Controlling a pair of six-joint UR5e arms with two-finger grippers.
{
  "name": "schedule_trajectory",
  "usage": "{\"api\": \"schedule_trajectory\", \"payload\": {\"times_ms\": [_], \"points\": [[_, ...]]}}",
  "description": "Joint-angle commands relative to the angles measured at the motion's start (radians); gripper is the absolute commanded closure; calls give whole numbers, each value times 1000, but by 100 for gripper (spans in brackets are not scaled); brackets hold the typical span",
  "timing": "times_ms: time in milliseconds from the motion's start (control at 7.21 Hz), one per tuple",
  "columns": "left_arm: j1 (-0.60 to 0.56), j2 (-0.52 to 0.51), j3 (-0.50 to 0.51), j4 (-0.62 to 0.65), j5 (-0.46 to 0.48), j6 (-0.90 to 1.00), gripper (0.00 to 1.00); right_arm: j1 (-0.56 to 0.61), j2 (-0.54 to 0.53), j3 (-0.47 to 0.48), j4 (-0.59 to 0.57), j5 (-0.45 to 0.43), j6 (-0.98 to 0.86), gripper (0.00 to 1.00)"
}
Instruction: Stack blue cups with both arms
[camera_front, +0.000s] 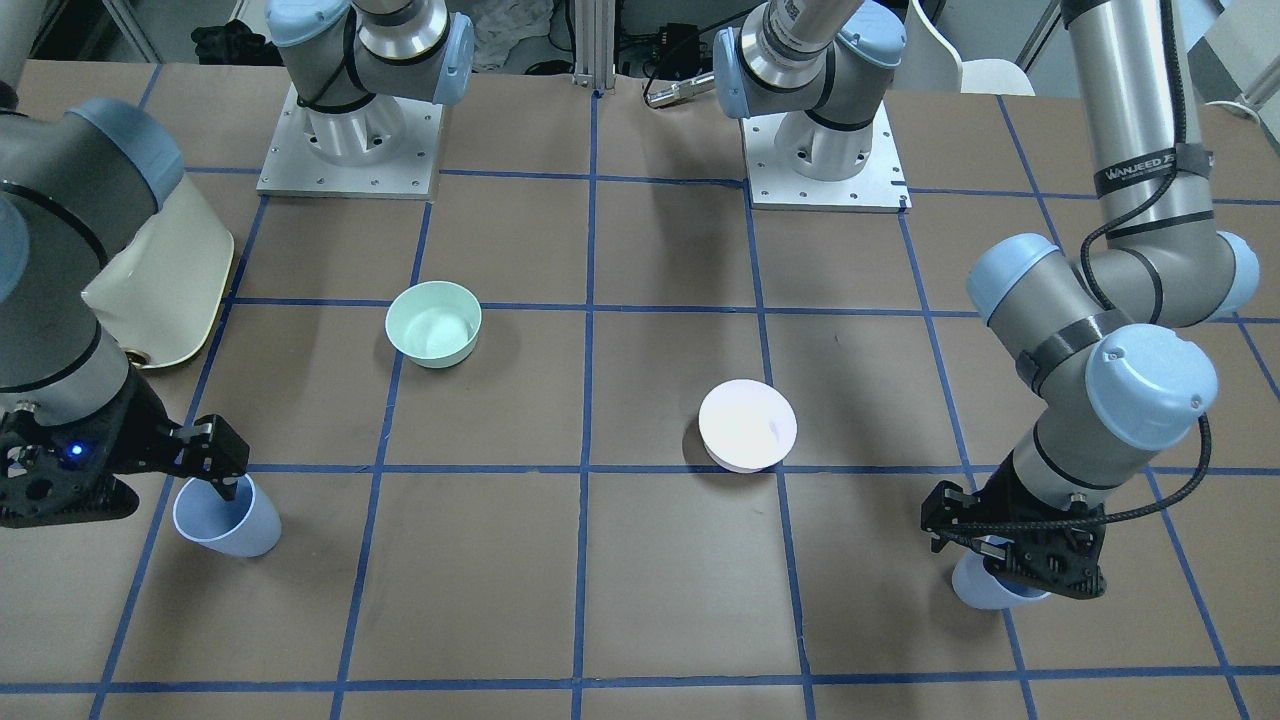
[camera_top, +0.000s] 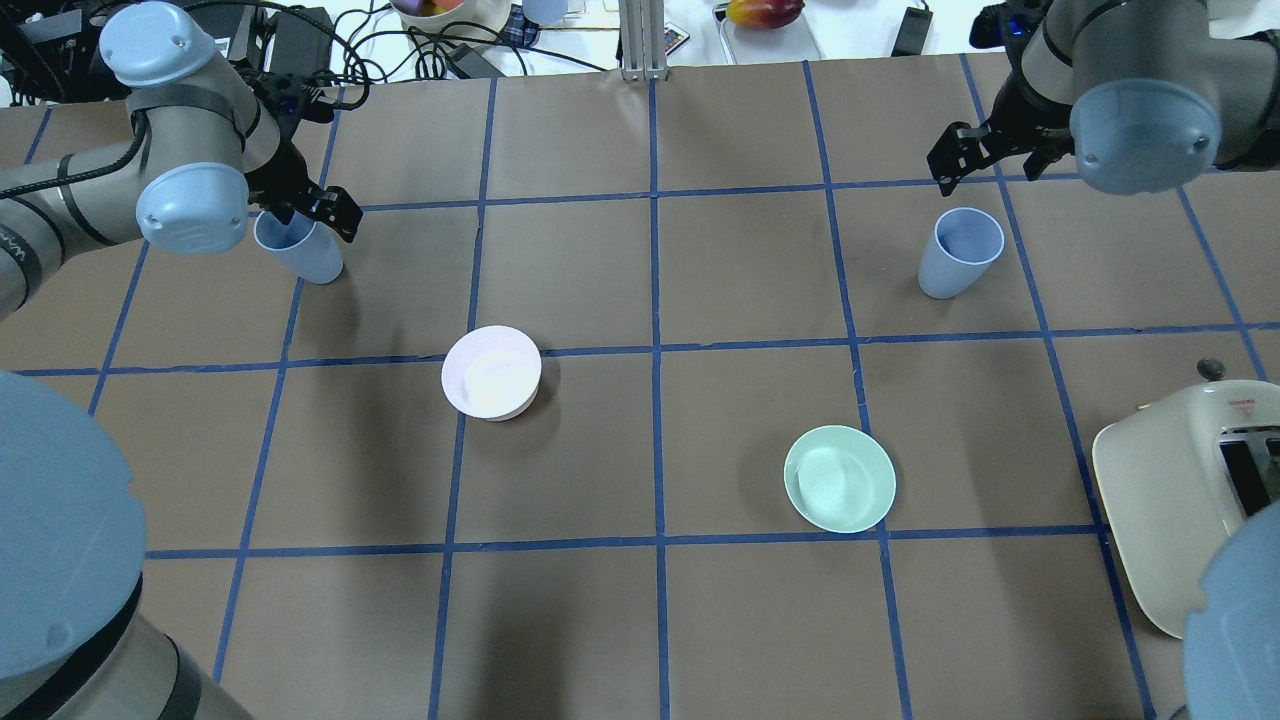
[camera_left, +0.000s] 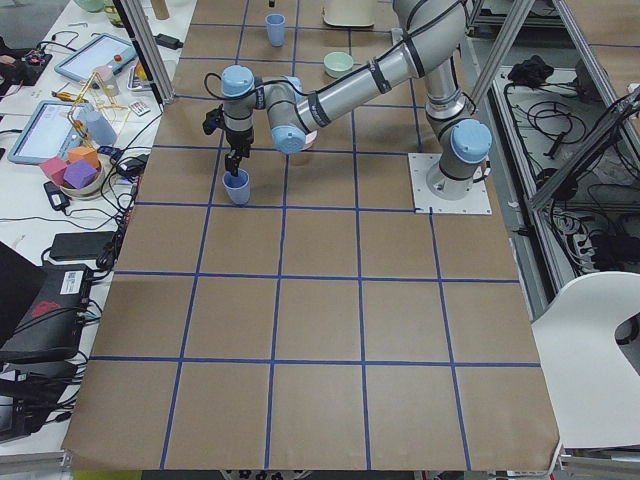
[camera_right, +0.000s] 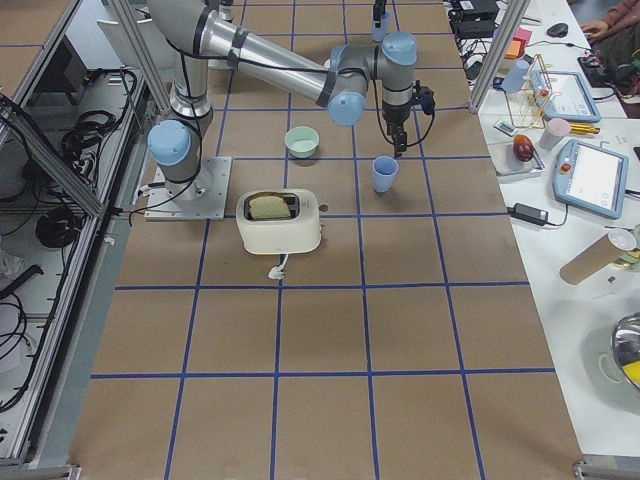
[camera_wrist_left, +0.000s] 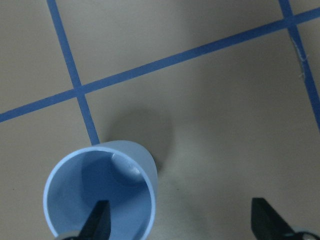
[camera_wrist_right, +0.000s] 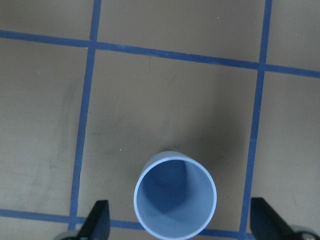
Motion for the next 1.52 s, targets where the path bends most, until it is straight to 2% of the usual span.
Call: {"api": "schedule_trajectory", "payload": {"times_ms": [0, 139, 277, 416, 693, 832, 970, 1386], "points": [[11, -20, -2, 31, -1, 11, 50, -17, 71, -8, -31, 2, -12, 0], [11, -22, 0, 32, -3, 13, 82, -38, 79, -8, -28, 11, -15, 0], [11, -23, 3, 43, -3, 13, 96, -50, 79, 4, -18, 45, -17, 0], [11, -25, 9, 45, -3, 10, 100, -55, 79, 5, 1, 44, -18, 0], [8, -16, 23, 37, 6, -77, 100, -58, 85, 7, 20, 34, -27, 0], [-21, -16, 53, 20, 2, -201, 100, -70, 106, 7, 20, 36, -70, 0], [-81, -17, 93, -10, 2, -393, 100, -86, 120, 7, 20, 40, -79, 0], [-283, -55, 233, -112, 6, -814, 100, -89, 132, 24, 20, 51, -78, 0]]}}
